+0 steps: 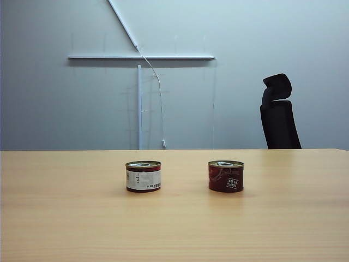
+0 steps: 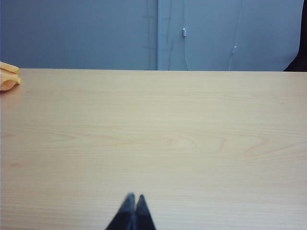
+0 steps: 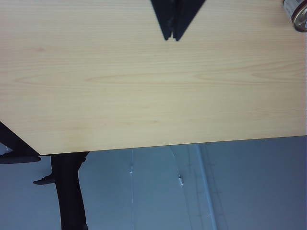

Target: Stack a can of tomatoes on the right onto the can of tomatoes on the left.

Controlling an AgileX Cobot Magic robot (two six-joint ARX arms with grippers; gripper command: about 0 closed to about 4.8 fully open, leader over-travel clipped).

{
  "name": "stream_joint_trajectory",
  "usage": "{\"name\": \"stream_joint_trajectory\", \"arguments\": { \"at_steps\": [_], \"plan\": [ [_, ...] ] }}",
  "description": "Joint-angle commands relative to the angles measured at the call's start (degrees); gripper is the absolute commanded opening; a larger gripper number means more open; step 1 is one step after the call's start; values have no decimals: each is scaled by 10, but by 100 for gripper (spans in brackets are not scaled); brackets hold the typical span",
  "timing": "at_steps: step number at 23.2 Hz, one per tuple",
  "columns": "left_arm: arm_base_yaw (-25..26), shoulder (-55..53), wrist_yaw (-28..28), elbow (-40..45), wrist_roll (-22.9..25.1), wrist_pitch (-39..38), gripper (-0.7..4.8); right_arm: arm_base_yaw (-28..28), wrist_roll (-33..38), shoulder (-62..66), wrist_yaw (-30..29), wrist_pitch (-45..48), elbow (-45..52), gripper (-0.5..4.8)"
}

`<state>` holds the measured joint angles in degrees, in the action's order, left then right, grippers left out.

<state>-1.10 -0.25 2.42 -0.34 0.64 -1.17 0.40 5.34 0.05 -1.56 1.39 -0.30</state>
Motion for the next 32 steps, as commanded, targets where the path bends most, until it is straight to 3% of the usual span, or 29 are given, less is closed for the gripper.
{"name": "stream_joint_trajectory", "arguments": {
  "at_steps": [1, 16, 20, 29, 30, 32],
  "plan": [
    [0, -1, -1, -2, 4, 4, -2, -1, 0, -1, 2, 9, 3, -8],
    [-7, -1, 0, -2, 4, 0, -2, -3, 11, -1, -20, 73, 1, -9],
    [-69, -1, 4, -2, 4, -1, -2, -3, 73, -1, -33, 81, 0, -9],
    [-324, -3, -1, -2, 4, -1, -2, -6, 81, 12, -83, 56, -16, -9],
    [-372, -5, -1, -2, 4, -3, -2, -16, 80, 29, -87, 40, -28, -9],
    [-402, -10, -2, -2, 4, -4, -2, -33, 79, 56, -88, 40, -36, -9]
  ]
}}
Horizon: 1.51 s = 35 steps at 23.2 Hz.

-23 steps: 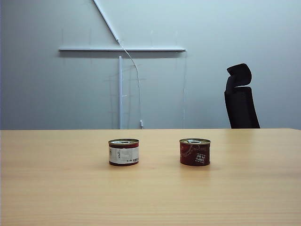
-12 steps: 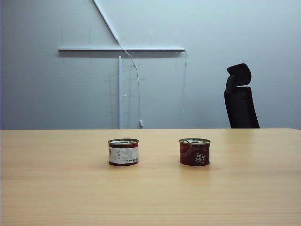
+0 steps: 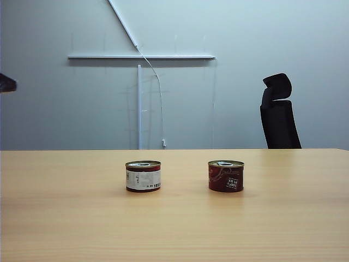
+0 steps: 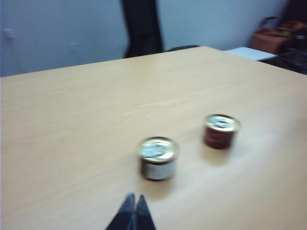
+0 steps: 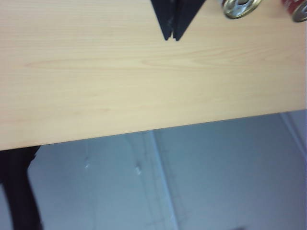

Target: Stack a can of tomatoes on the right onto the can of tomatoes on the left.

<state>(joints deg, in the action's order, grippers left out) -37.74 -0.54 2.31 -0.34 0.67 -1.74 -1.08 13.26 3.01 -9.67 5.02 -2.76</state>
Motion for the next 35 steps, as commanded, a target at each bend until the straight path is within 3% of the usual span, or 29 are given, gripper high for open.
{"name": "stream_joint_trajectory", "arguments": {
  "at_steps": [1, 3, 5, 8, 10, 15, 20, 25, 30, 31, 33, 34, 35],
  "plan": [
    [-46, -12, -2, -2, 4, 1, -2, -28, -3, 41, -8, 6, -15, -9],
    [-51, -24, -2, -2, 4, 1, -2, -55, -25, 81, -14, 15, -26, 2],
    [-51, -39, -1, -2, 4, 1, -2, -86, -61, 123, -20, 17, -40, 62],
    [-51, -66, -1, -2, 4, 1, -2, -140, -128, 207, -20, 23, -67, 270],
    [-51, -93, -1, -2, 4, 1, -2, -186, -155, 305, -3, 64, -86, 479],
    [-51, -127, 0, -2, 4, 1, -2, -225, -183, 518, 13, 156, -132, 479],
    [-51, -127, 3, -2, 4, 0, -2, -224, -183, 694, -26, 221, -189, 479],
    [-51, -126, 3, -2, 4, 1, -2, -224, -182, 847, -44, 232, -271, 479],
    [-51, -126, 3, -2, 4, 1, -2, -224, -181, 904, -43, 230, -304, 479],
    [-51, -126, 3, -2, 4, 1, -2, -224, -180, 905, -48, 231, -304, 381],
    [-51, -125, 3, -2, 4, 1, -2, -226, -180, 904, -68, 238, -304, 132],
    [-51, -125, 3, -2, 4, 1, -2, -228, -180, 904, -79, 244, -304, 73],
    [-50, -124, 3, -2, 4, 1, -2, -229, -179, 904, -88, 252, -304, 48]
  ]
}}
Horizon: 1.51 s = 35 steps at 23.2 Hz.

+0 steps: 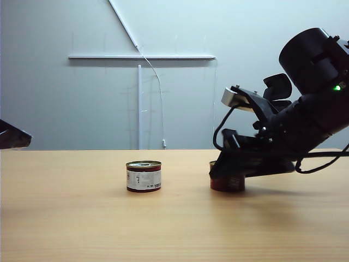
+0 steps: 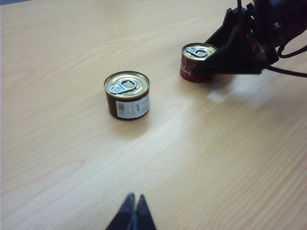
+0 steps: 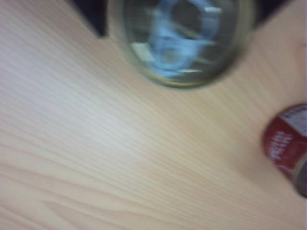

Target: Stack a can of tomatoes on the right onto the can of tomatoes on the left.

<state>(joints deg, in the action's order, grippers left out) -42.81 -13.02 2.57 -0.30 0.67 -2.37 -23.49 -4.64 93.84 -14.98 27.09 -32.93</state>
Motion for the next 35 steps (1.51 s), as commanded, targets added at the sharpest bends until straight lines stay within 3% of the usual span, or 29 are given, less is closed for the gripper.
{"name": "stream_joint_trajectory", "arguments": {
  "at_steps": [1, 7, 10, 14, 18, 35],
  "plan": [
    [0, 0, 0, -2, 4, 8, -2, -5, 4, -5, -43, 40, -3, 49],
    [27, 0, -3, -2, 4, 8, -2, -77, 5, -4, -56, 42, -57, 49],
    [94, 0, -2, -2, 4, 7, -2, -116, 4, 3, -16, 25, -107, 49],
    [146, 1, -2, -2, 4, 8, -2, -127, -15, 60, -17, -3, -179, 50],
    [150, 23, 0, -2, 4, 7, -2, -133, -34, 87, -9, -93, -228, 50],
    [150, 47, 0, -2, 4, 7, -2, -150, -44, 87, 15, -153, -228, 66]
  ]
}}
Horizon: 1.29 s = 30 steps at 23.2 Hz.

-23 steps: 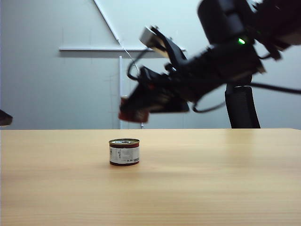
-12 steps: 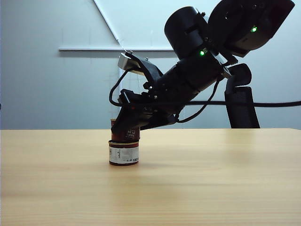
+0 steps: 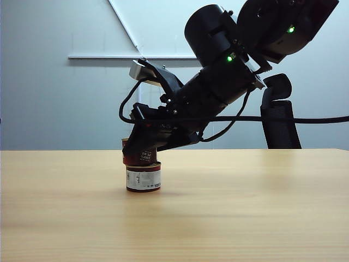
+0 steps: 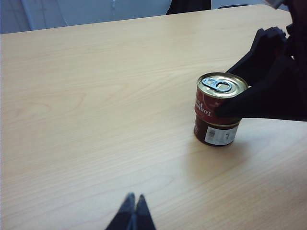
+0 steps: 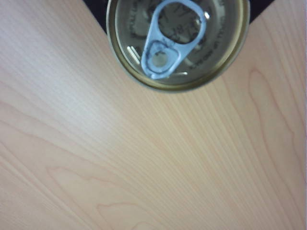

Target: Stack a can of tomatoes on the right onto the can of tomatoes on the left.

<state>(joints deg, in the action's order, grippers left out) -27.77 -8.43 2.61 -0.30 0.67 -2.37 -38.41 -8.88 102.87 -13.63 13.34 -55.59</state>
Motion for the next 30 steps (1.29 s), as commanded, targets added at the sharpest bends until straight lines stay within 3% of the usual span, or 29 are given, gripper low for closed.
{"name": "stream_joint_trajectory", "arguments": {
  "at_steps": [1, 2, 3, 21, 23, 24, 30],
  "plan": [
    [0, 1, -1, -2, 4, 7, -2, -1, -2, -3, 17, -16, -2, 159],
    [0, 1, -1, -2, 4, 7, -2, -1, -2, -3, 31, -16, -2, 226],
    [0, 1, -1, -2, 4, 7, -2, -1, -2, -3, 48, -16, -2, 256],
    [0, 1, -1, -2, 4, 7, -2, -1, 3, -8, 45, -59, -2, 258],
    [0, 1, -1, -2, 4, 7, -2, -1, 3, -8, 46, -58, -2, 361],
    [0, 1, -1, -2, 4, 7, -2, -1, 3, -8, 48, -58, -2, 479],
    [5, 16, -4, -2, 4, 6, -2, -1, 56, -27, 45, -48, -23, 479]
  ]
}}
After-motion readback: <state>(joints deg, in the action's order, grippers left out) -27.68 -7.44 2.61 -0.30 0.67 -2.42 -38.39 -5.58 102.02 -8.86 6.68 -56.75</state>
